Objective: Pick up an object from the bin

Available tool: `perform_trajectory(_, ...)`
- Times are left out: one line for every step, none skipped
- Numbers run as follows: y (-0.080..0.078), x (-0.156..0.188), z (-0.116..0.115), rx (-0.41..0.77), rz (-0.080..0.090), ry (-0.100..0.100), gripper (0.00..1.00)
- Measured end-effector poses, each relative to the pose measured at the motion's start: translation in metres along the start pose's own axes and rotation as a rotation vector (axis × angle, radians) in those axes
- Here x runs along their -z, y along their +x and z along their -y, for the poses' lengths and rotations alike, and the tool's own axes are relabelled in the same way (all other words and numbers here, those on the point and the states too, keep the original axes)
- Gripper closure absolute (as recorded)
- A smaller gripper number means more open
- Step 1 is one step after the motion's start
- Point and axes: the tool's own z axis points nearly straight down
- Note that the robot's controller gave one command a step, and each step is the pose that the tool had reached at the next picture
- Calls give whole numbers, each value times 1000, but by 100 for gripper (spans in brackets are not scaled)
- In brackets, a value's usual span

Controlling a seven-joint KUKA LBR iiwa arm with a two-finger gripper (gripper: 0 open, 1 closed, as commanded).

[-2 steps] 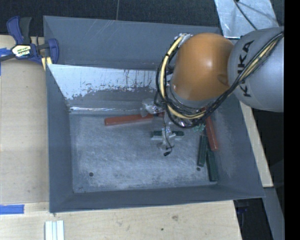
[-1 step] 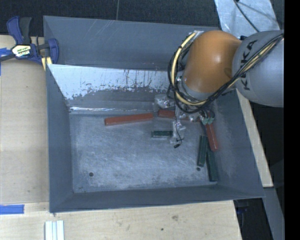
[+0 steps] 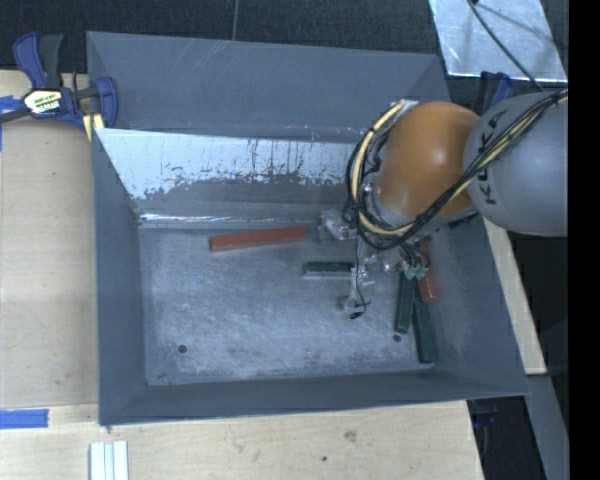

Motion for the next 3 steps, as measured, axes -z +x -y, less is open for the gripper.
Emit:
perform_trajectory(-2,2,0,-2,4,1,100)
perform_trajectory(12,105,-38,162,8,3,100)
perform_trajectory(10,164,-43,166,3,2,100)
